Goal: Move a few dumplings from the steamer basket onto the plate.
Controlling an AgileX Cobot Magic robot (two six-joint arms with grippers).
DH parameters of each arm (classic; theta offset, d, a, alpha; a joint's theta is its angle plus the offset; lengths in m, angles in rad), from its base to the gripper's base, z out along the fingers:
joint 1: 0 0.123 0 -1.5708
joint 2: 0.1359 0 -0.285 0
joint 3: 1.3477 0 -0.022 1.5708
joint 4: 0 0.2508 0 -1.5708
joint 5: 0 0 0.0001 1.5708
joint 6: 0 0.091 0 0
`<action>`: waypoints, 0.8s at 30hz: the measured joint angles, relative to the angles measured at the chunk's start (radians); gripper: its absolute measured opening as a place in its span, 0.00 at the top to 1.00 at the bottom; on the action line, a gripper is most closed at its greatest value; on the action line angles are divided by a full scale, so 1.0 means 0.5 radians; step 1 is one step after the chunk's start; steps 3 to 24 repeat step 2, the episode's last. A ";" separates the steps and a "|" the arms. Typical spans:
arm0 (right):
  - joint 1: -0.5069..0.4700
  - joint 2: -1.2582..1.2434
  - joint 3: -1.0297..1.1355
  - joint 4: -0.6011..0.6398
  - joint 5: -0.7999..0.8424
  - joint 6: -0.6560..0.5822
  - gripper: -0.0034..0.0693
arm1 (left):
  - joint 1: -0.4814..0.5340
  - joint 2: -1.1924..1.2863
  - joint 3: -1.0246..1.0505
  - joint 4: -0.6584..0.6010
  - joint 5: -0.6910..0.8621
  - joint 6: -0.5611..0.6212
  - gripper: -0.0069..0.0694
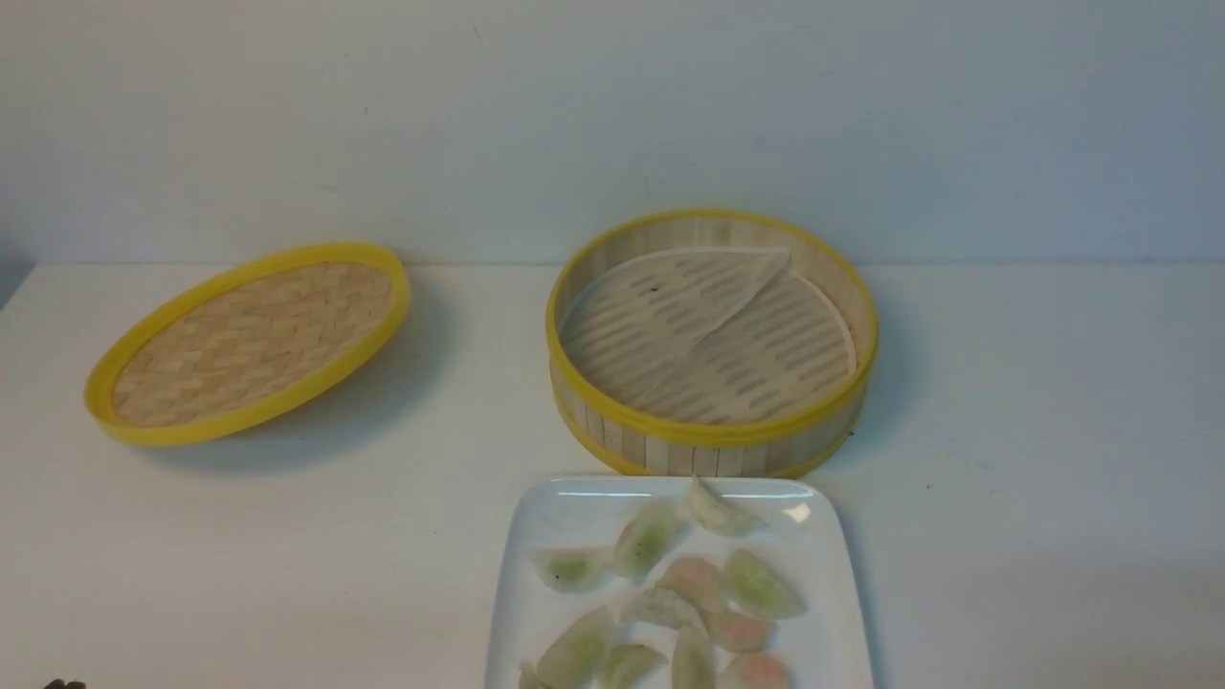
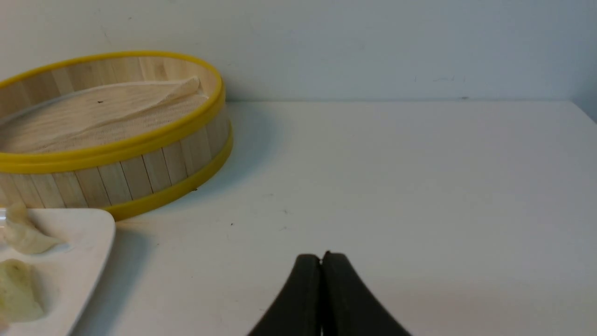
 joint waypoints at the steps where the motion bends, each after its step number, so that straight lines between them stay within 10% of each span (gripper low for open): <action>1: 0.000 0.000 0.000 0.000 0.000 0.000 0.97 | 0.000 0.000 0.000 0.000 0.000 0.000 0.92; 24: 0.000 0.000 0.000 0.000 0.000 0.000 0.97 | 0.000 0.000 0.000 0.000 0.000 0.000 0.92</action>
